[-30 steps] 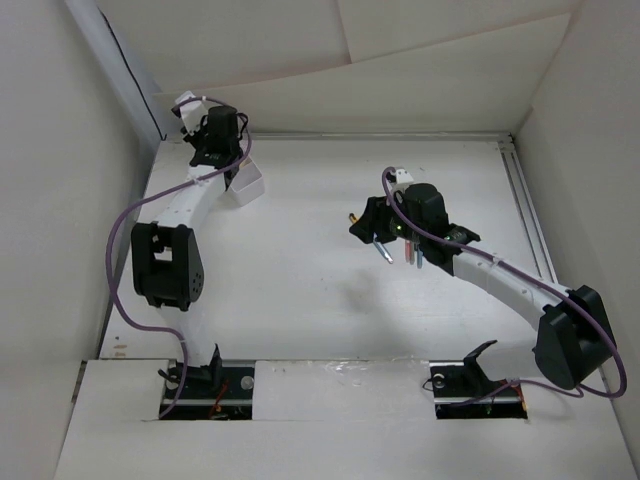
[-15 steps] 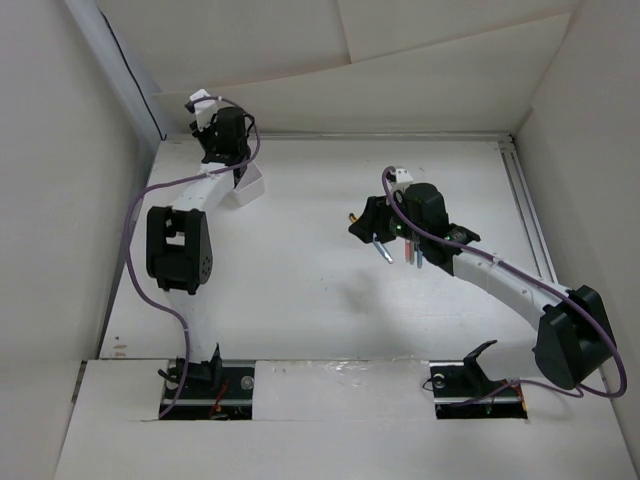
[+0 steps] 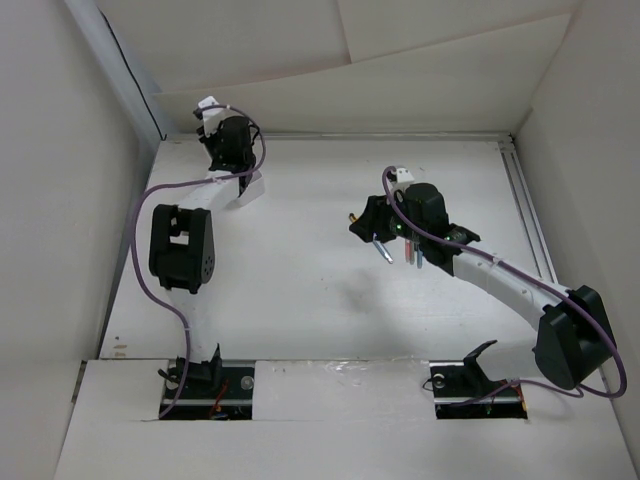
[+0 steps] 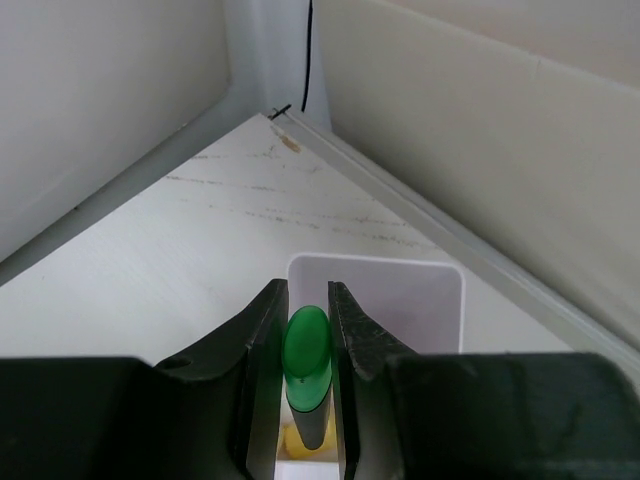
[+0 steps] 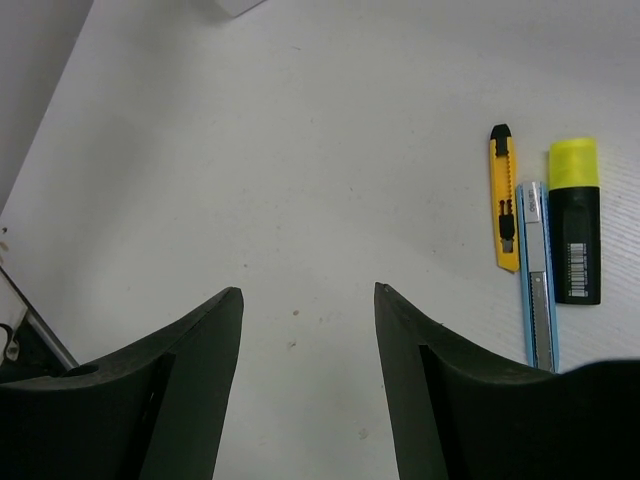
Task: Sort the stationery into containers
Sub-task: Place the pen in the storage box.
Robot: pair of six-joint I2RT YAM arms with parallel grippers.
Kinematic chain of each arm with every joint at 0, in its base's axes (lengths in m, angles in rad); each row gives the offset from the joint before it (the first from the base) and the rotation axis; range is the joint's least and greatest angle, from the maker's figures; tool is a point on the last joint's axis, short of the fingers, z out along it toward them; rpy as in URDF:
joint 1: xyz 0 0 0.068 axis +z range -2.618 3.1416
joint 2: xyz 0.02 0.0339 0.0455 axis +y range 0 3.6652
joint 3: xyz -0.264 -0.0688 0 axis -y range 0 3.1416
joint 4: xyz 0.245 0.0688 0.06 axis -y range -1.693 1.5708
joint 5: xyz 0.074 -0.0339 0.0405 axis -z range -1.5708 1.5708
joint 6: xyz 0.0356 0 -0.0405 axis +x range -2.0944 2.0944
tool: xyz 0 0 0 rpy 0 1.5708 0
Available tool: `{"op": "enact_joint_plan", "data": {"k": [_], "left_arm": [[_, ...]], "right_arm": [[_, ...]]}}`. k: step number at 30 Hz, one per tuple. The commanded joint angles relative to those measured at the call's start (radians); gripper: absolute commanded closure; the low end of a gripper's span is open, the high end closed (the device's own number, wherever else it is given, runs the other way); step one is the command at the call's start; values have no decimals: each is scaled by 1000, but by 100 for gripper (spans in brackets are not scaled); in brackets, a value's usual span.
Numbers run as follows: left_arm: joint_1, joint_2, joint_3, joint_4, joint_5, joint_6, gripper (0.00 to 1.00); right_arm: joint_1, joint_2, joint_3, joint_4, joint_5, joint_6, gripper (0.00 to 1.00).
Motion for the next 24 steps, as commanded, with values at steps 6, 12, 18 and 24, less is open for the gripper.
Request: {"op": "enact_joint_plan", "data": {"k": [6, 12, 18, 24], "left_arm": [[-3, 6, -48, 84, -24, 0, 92], [-21, -32, -63, 58, -15, -24, 67], [-30, -104, -46, 0, 15, -55, 61], [-30, -235, -57, -68, 194, -188, 72]], "right_arm": [[1, -7, -5, 63, 49, -9, 39], [-39, 42, 4, 16, 183, 21, 39], [-86, 130, 47, -85, 361, 63, 48], [-99, 220, 91, -163, 387, 83, 76]]}}
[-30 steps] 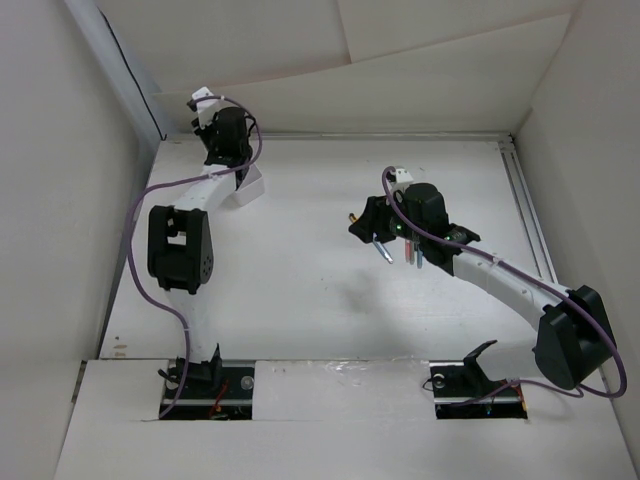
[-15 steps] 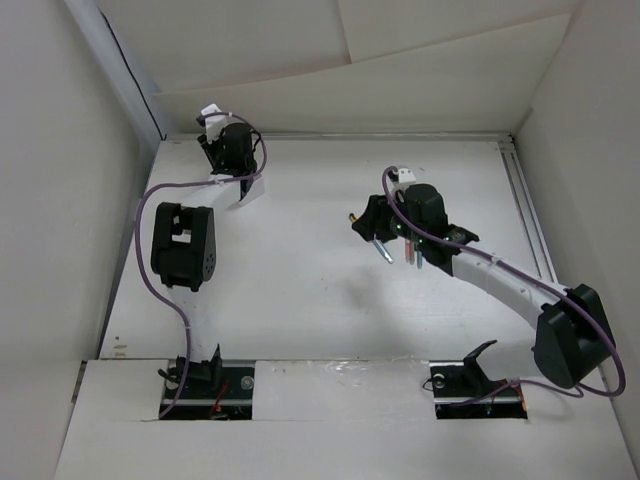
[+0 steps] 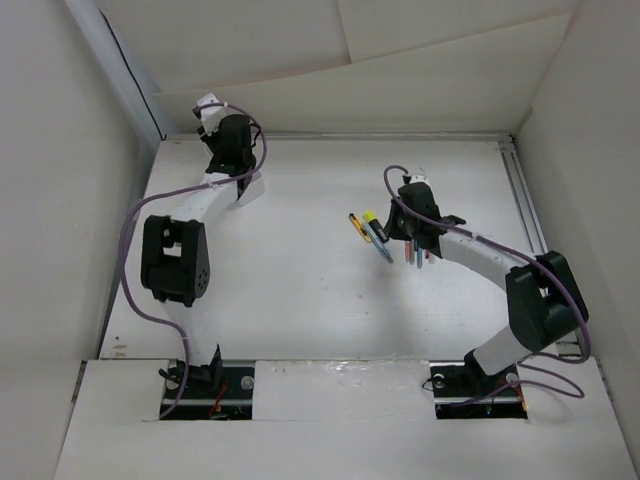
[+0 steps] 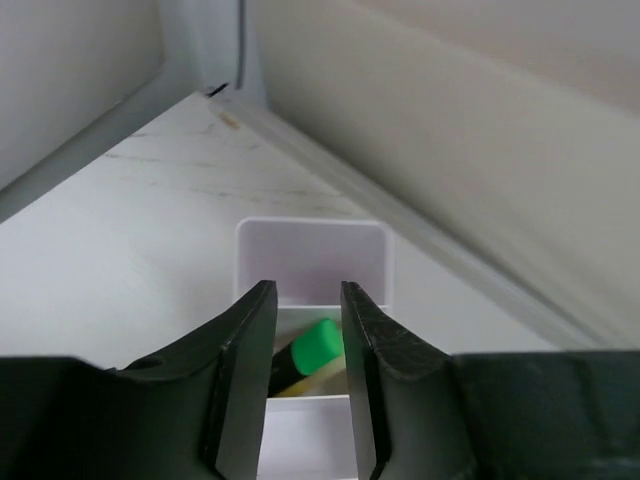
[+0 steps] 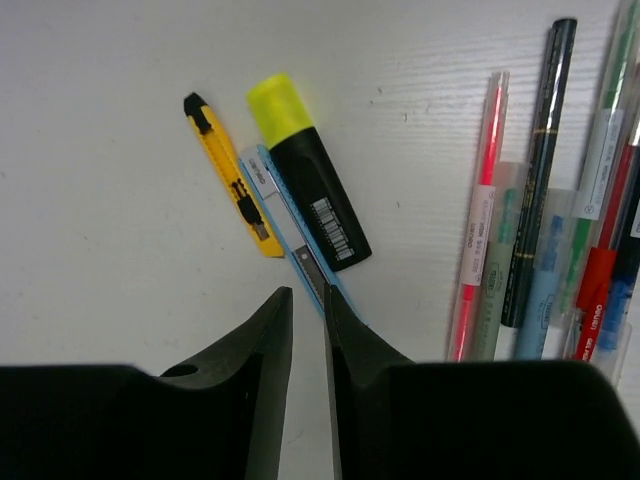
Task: Sort the stationery into containers
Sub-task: Place the pen in the storage box, then pick up the pen from the center of the board.
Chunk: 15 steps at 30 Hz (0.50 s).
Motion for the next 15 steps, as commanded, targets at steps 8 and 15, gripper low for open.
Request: {"op": "enact_joint_plan", "data": {"k": [8, 15], "left_arm": [[-94, -243, -42, -60, 339, -260, 73], [-279, -321, -292, 56, 460, -336, 74]], "right_arm": [[0, 101, 121, -91, 47, 0, 55], [0, 196, 154, -101, 70, 0, 52]]}}
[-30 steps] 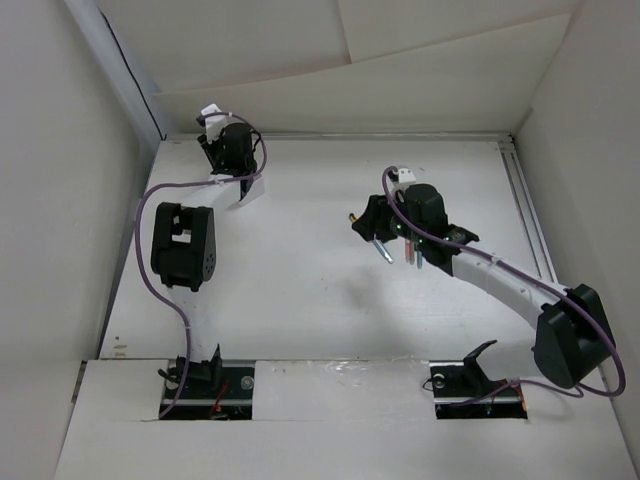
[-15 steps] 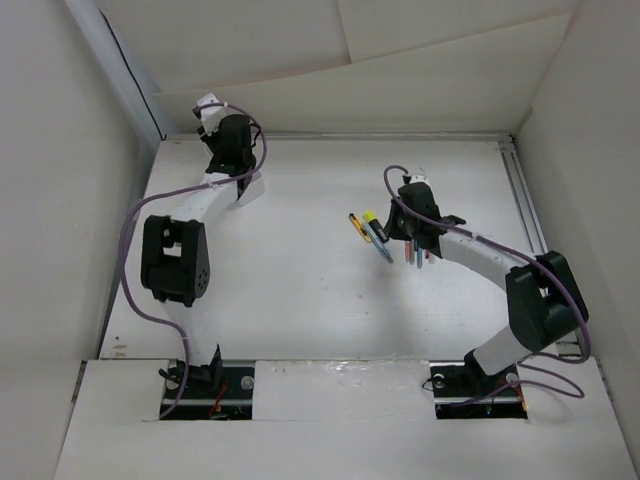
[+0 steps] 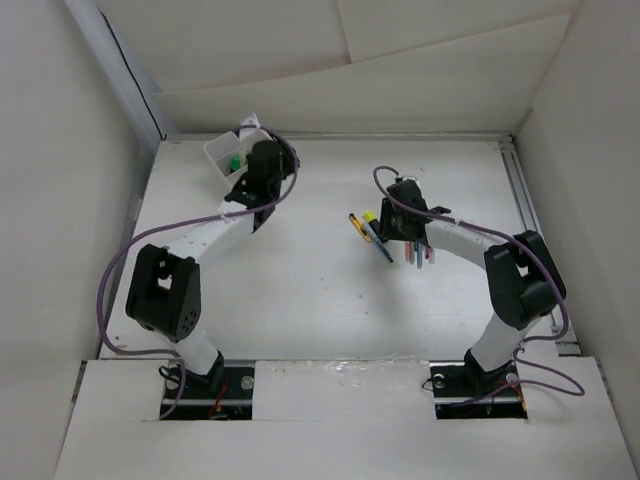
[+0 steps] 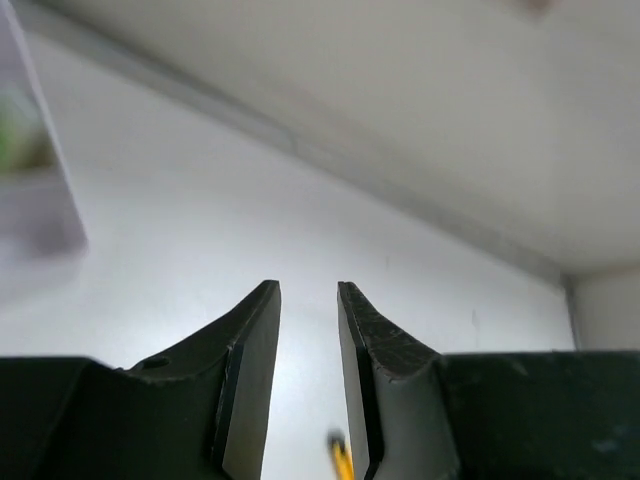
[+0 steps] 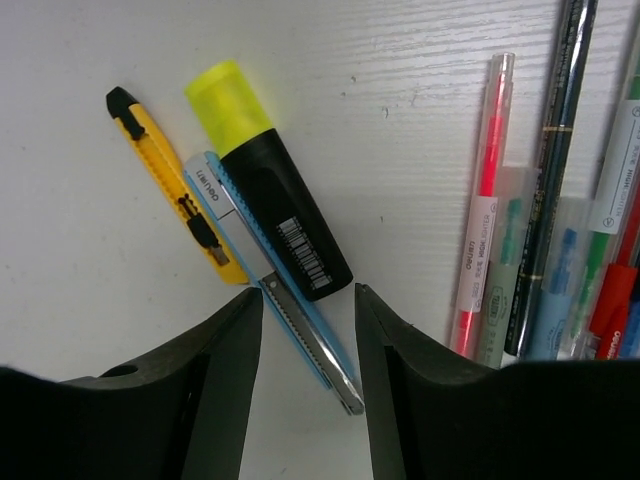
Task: Sort the stationery into containers
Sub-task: Pick up the pen from the center of the board.
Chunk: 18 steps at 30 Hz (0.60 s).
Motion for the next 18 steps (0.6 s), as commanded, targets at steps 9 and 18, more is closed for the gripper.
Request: {"op": "enact_joint_plan", "data": {"k": [9, 18], "left_arm": [[-127, -184, -328, 166, 165, -74, 74], [-127, -255, -408, 186, 207, -74, 74]], "right_arm": [[31, 108, 94, -32, 105, 3, 51], [31, 119, 94, -12, 125, 21, 55]]}}
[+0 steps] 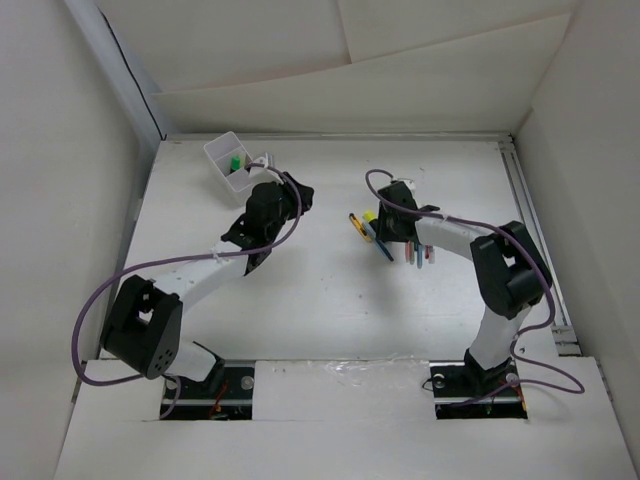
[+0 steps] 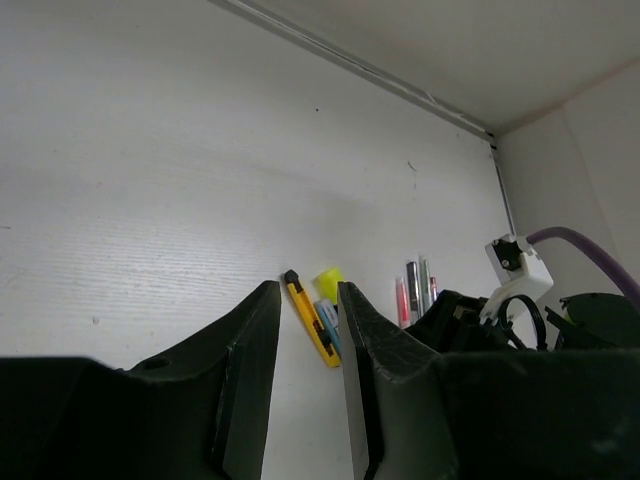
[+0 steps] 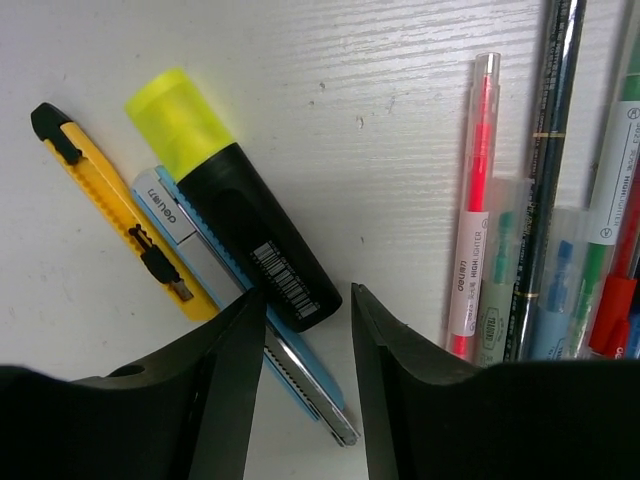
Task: Sort the stationery into containers
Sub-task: Pick up the pen from the center of the board.
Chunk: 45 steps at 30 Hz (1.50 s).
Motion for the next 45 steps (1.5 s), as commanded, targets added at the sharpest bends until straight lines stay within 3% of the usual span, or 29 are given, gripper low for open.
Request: {"op": "enact_joint_plan", "data": {"k": [1, 19, 22, 25, 27, 32, 42, 45], "left_arm": [[2, -33, -14, 59, 43, 5, 74], [2, -12, -5, 12, 194, 14, 73], [2, 9, -5, 3, 205, 23, 71], [2, 49, 36, -28, 242, 32, 64], [2, 89, 75, -40, 283, 32, 63], [2, 123, 104, -22, 351, 11, 63], [17, 163, 156, -33, 443, -11, 60], [63, 198, 190, -33, 558, -20, 60]], "right_arm": [[8, 9, 37, 21, 41, 13, 55], [-1, 119, 97, 25, -2, -24, 51], [-1, 119, 97, 25, -2, -24, 62], [-1, 96, 87, 36, 7, -24, 65], [-1, 75, 69, 50, 31, -24, 72], [-1, 23, 47, 71, 21, -24, 87], [20, -174, -66, 130, -21, -42, 91], [20, -230, -98, 159, -112, -67, 91]]}}
